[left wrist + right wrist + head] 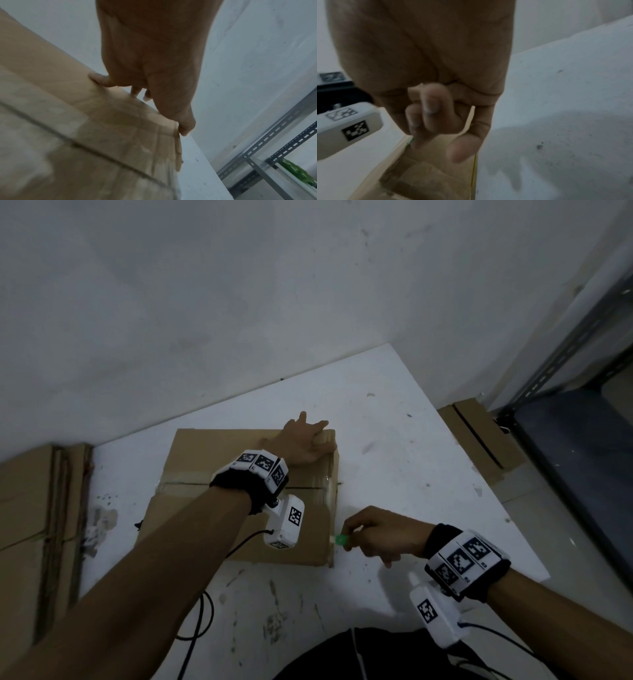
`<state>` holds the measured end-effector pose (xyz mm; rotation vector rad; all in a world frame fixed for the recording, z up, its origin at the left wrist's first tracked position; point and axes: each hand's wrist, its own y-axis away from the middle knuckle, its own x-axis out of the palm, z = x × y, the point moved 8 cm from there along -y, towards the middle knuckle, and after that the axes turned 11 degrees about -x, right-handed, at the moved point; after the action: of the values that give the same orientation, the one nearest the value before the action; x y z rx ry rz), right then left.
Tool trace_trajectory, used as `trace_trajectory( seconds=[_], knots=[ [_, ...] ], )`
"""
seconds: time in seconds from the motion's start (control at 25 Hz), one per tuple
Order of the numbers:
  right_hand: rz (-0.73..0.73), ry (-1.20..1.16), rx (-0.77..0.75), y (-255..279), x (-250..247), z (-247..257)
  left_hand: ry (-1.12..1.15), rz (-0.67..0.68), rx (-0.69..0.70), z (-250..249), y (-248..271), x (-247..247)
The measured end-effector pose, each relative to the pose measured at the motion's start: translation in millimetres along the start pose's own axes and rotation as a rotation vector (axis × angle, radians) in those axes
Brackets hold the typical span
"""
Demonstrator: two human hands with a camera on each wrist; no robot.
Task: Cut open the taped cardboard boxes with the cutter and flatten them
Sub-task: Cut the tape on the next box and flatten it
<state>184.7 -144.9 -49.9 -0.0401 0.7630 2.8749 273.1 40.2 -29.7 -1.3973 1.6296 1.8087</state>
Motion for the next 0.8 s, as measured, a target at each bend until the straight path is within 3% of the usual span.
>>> trace_trajectory(
  seconds=[0.24,0.48,0.6,0.8],
  knots=[
    [-0.522,-0.293,0.097,18.7,-67.6,-38.5,0.18,-0.241,-0.075,50.8,37.2,7.7],
    [-0.938,-0.514,0.157,30.6,-98.0,-88.8,0.179,-0.214,-0.029,102.8,68.9,44.0],
    [-0.987,-0.204,0.221,36.0,-108.0,-101.4,0.143,-0.194,-0.013,106.5,66.4,46.2],
    [-0.909,0.279,0.232,28.2,-111.1,-97.0,0.009,-0.116,0.026,102.0,53.4,46.8]
  ],
)
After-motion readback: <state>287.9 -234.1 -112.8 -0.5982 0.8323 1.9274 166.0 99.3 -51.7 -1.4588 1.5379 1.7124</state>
